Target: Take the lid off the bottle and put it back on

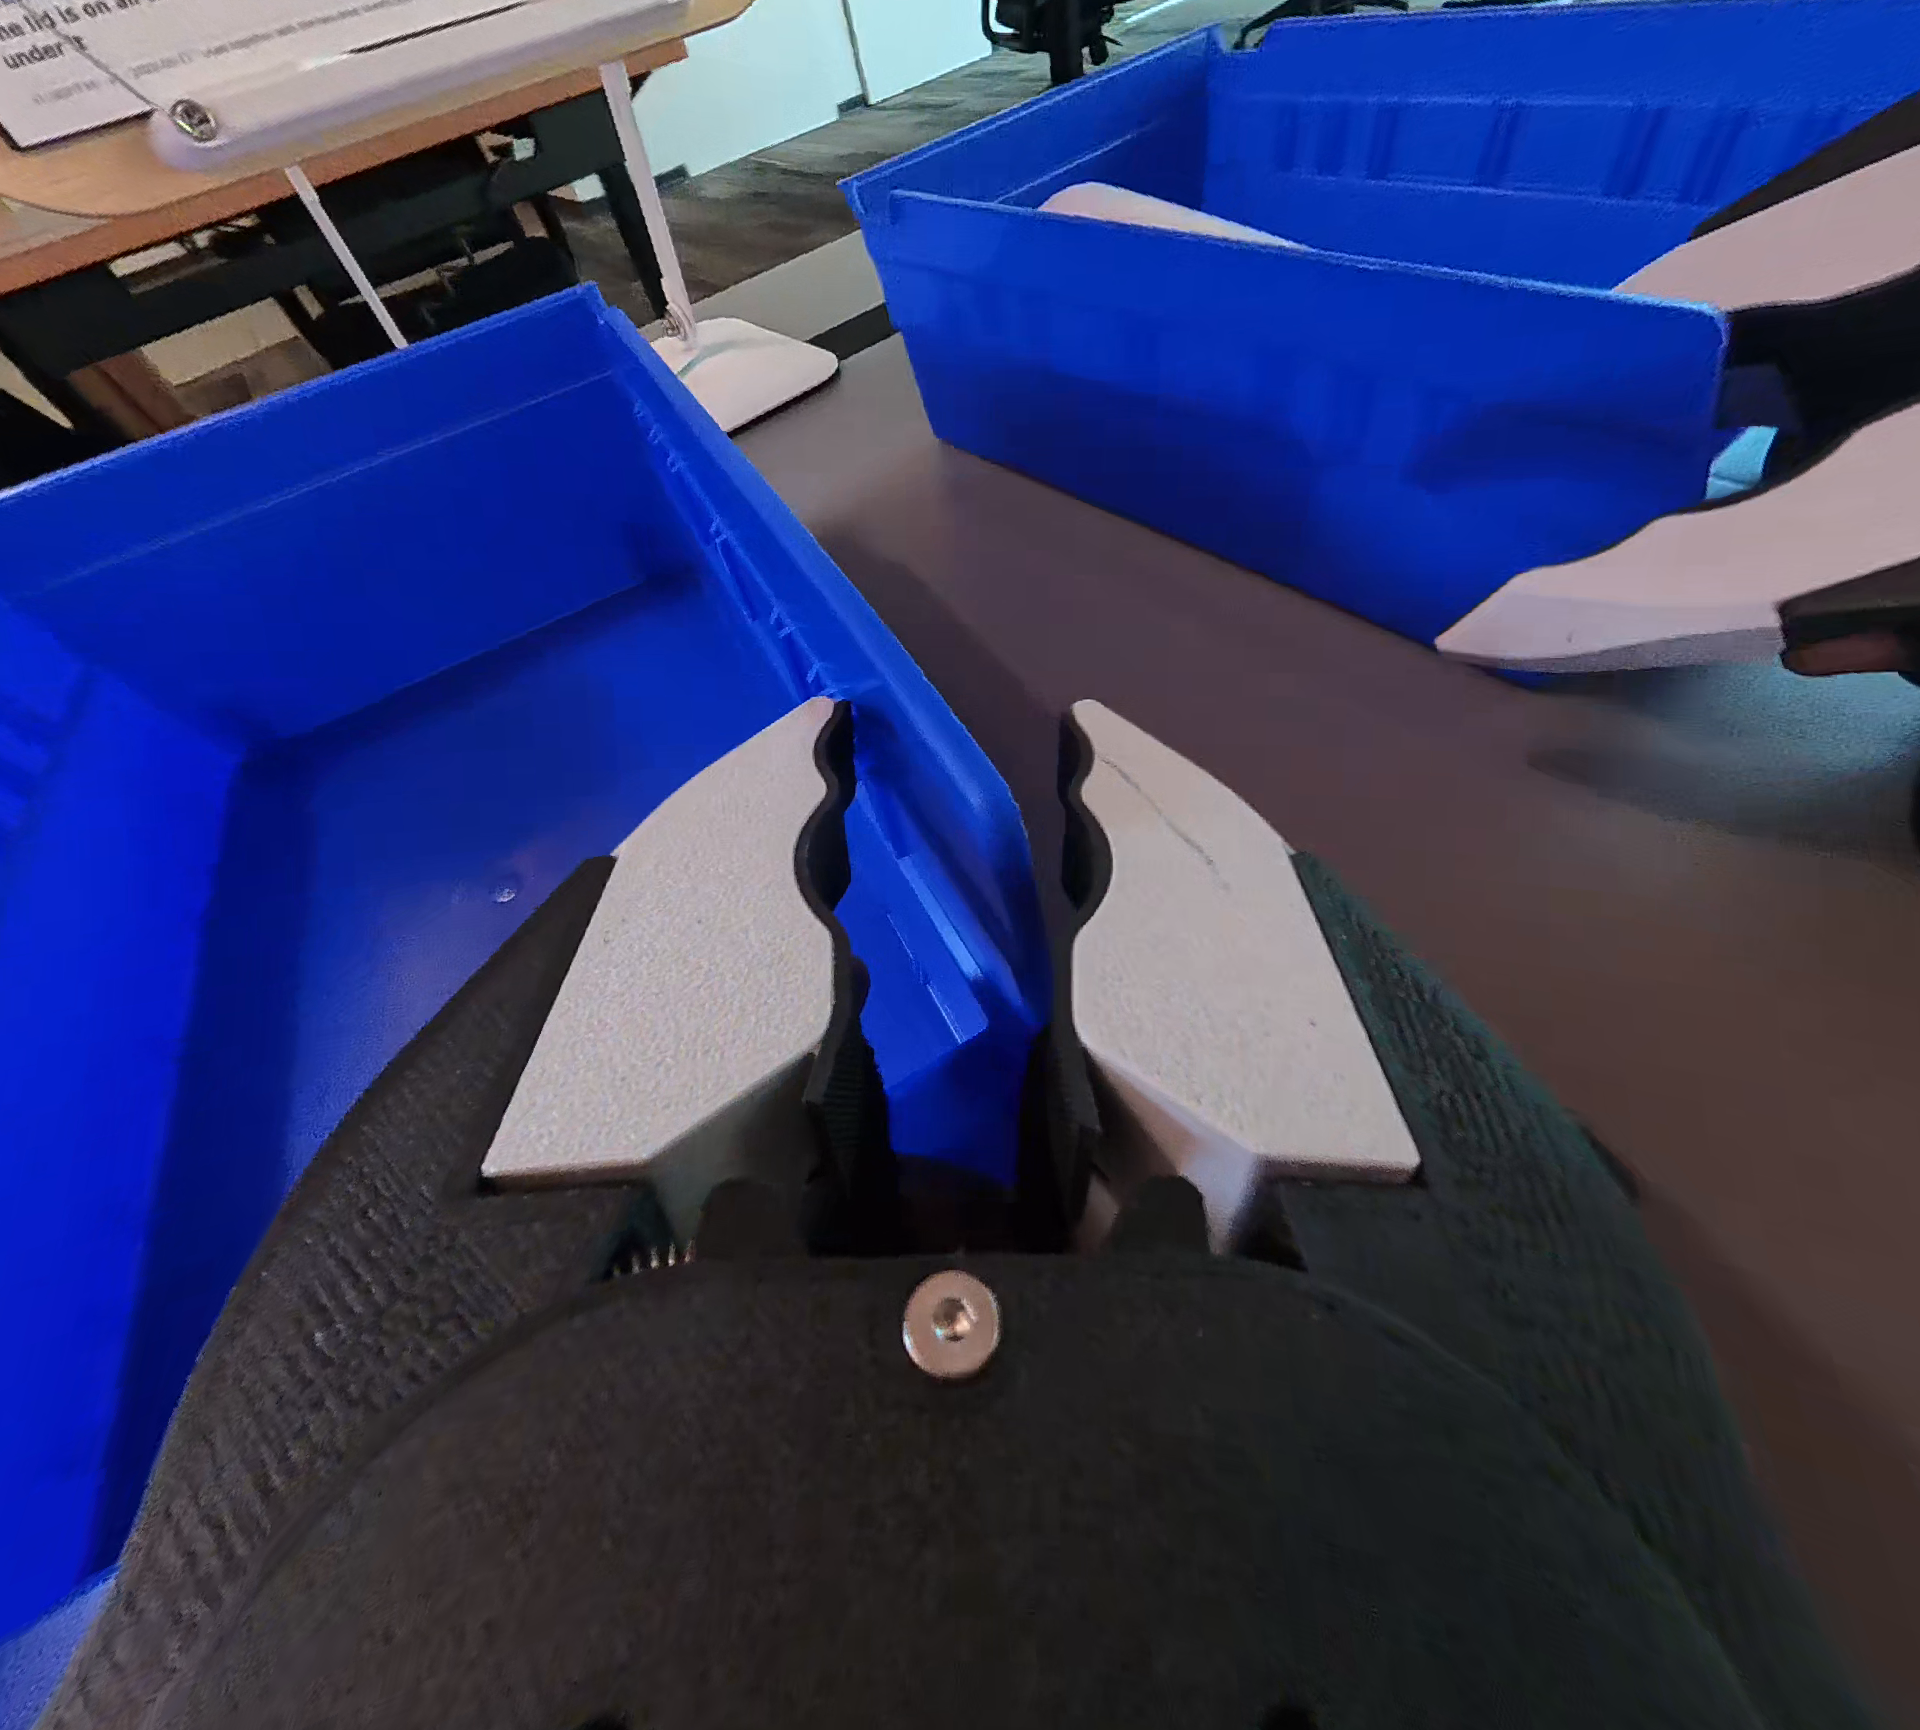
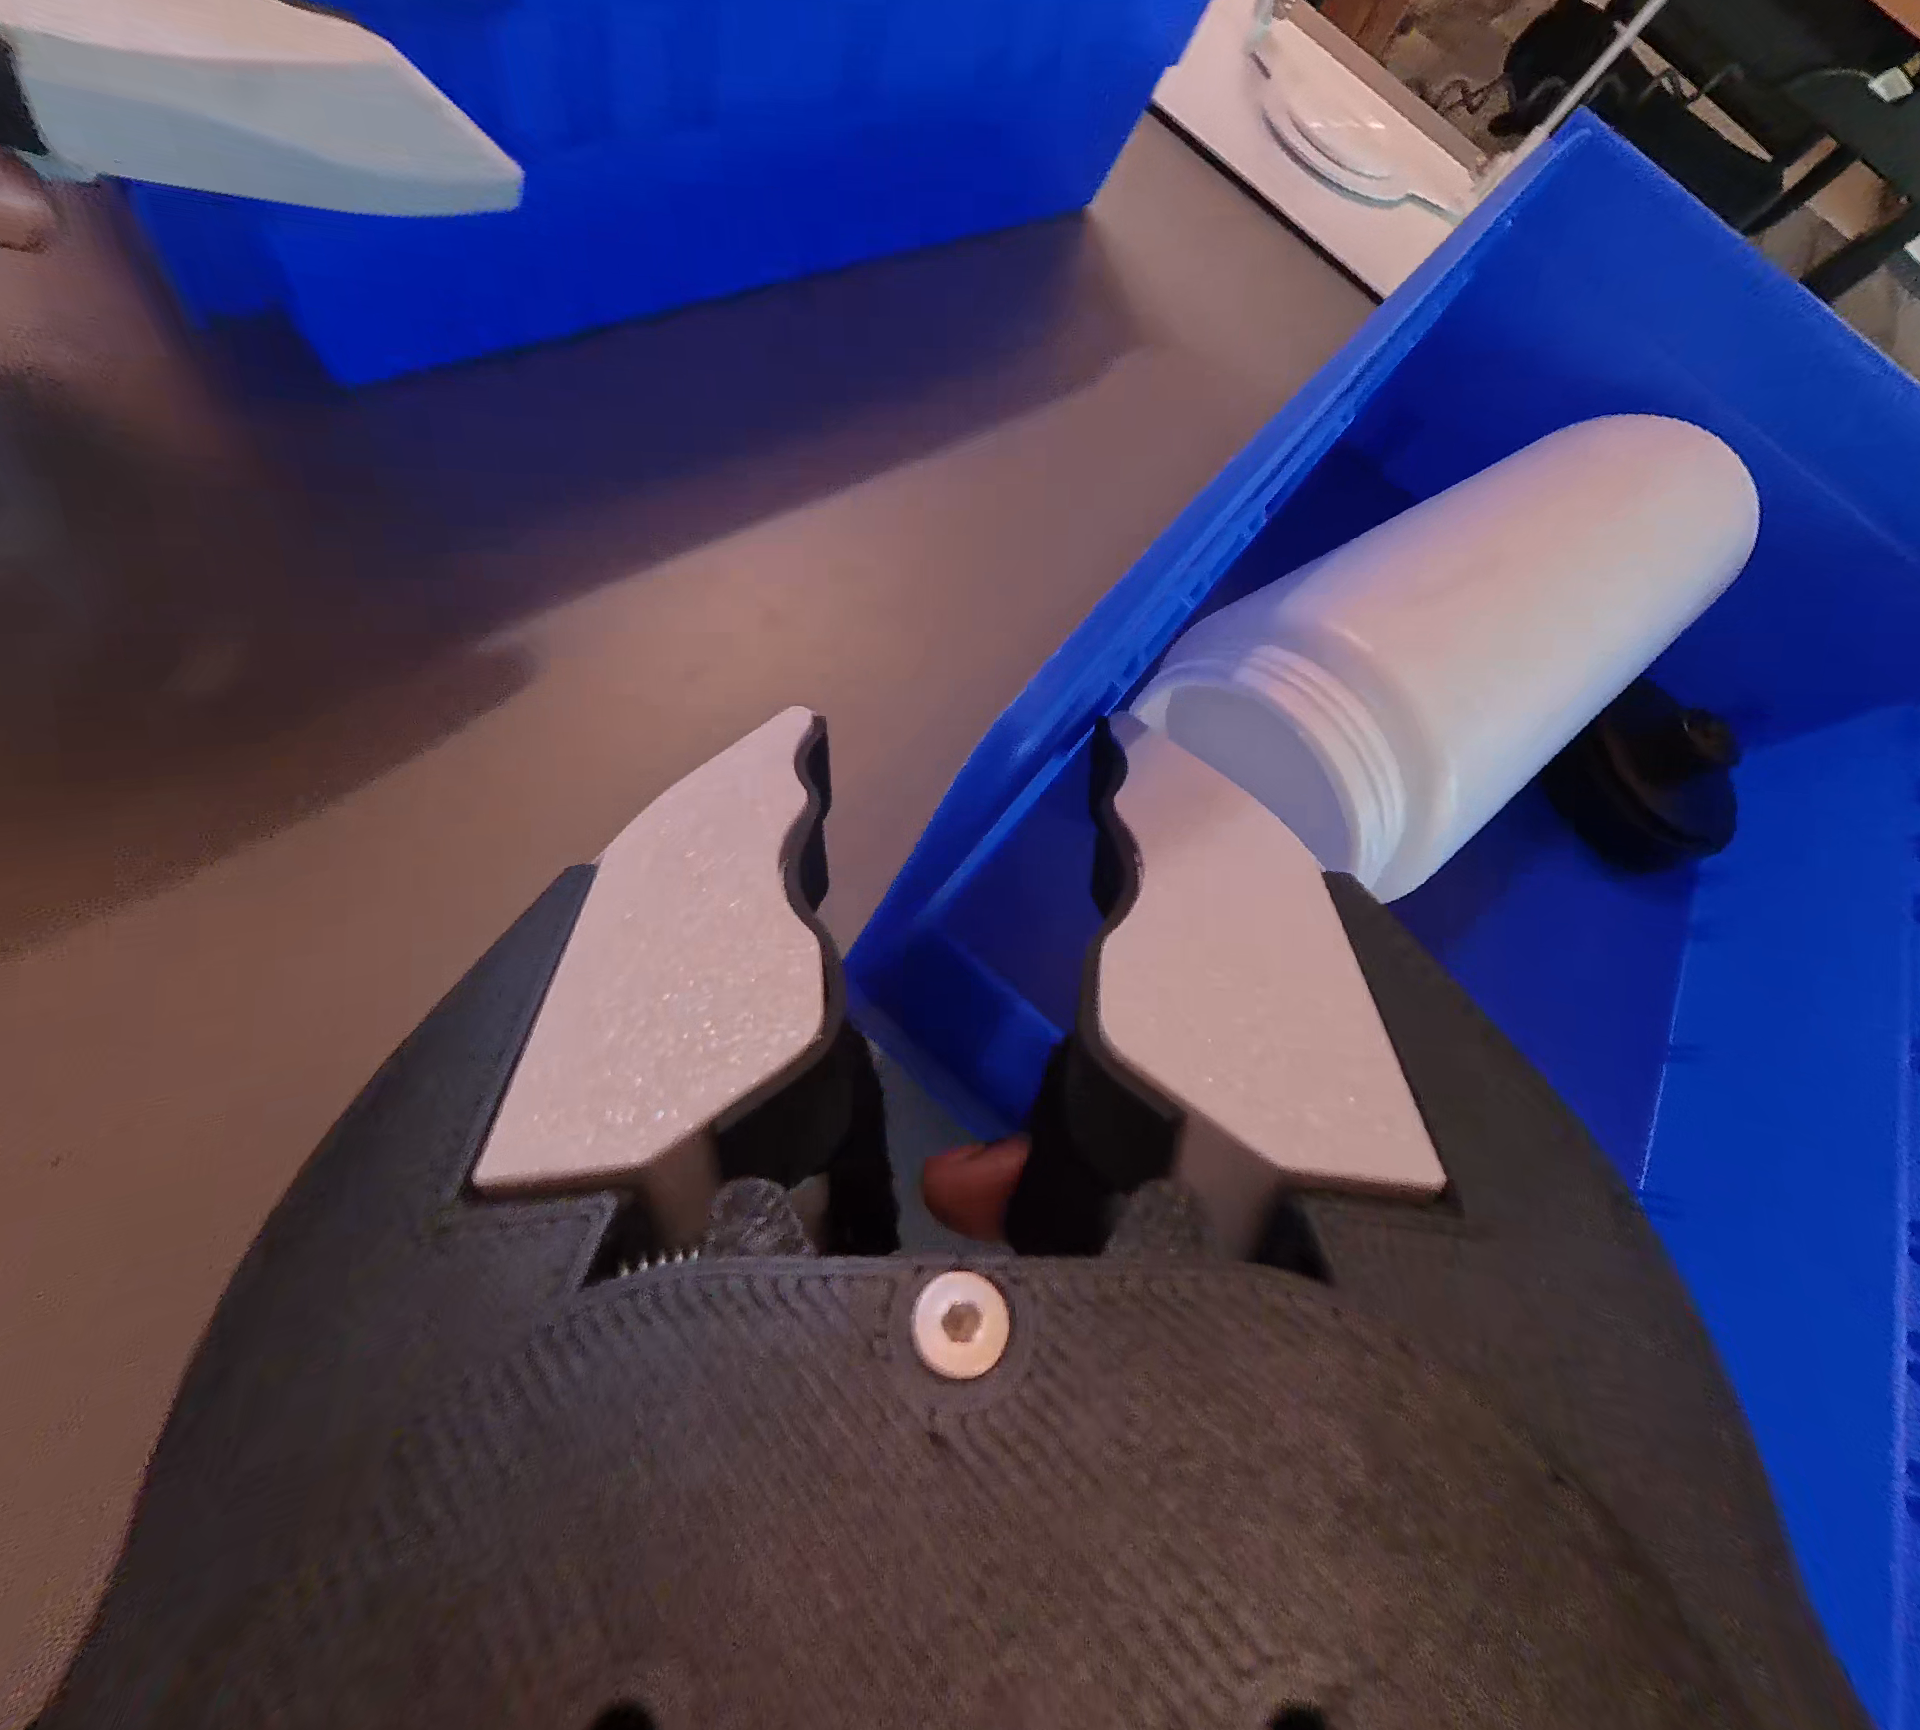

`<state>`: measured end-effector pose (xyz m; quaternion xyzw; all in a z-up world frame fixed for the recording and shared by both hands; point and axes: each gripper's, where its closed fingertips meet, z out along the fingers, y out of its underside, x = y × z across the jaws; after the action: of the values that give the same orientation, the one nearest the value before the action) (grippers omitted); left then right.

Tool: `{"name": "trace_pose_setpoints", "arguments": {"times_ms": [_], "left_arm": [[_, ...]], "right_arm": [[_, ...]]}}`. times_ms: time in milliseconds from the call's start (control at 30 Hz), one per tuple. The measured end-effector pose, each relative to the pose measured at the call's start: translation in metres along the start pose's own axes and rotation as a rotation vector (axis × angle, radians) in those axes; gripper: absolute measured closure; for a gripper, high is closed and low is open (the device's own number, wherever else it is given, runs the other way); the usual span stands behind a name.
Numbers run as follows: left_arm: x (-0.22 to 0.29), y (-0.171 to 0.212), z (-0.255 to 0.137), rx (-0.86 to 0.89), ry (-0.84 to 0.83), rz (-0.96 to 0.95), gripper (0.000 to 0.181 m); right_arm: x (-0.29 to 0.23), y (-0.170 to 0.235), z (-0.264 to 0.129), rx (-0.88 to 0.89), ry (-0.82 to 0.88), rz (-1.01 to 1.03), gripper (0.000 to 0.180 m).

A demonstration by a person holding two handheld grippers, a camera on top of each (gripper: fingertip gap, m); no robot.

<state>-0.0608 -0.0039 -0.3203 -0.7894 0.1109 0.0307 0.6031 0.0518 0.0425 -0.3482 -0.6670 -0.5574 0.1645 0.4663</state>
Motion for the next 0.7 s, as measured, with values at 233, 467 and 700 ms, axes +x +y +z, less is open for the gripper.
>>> {"name": "trace_pose_setpoints", "arguments": {"times_ms": [233,467,700], "left_arm": [[0.003,-0.003,0.003,0.010,0.058,-0.050,0.145],[0.004,-0.004,0.000,0.033,0.090,-0.032,0.148],[0.007,-0.074,-0.046,0.419,-0.169,0.128,0.134]], "right_arm": [[-0.030,-0.015,0.007,0.026,-0.074,-0.035,0.118],[-0.051,-0.020,0.008,0.059,-0.151,-0.145,0.114],[-0.037,-0.063,-0.036,0.408,-0.235,-0.055,0.115]]}}
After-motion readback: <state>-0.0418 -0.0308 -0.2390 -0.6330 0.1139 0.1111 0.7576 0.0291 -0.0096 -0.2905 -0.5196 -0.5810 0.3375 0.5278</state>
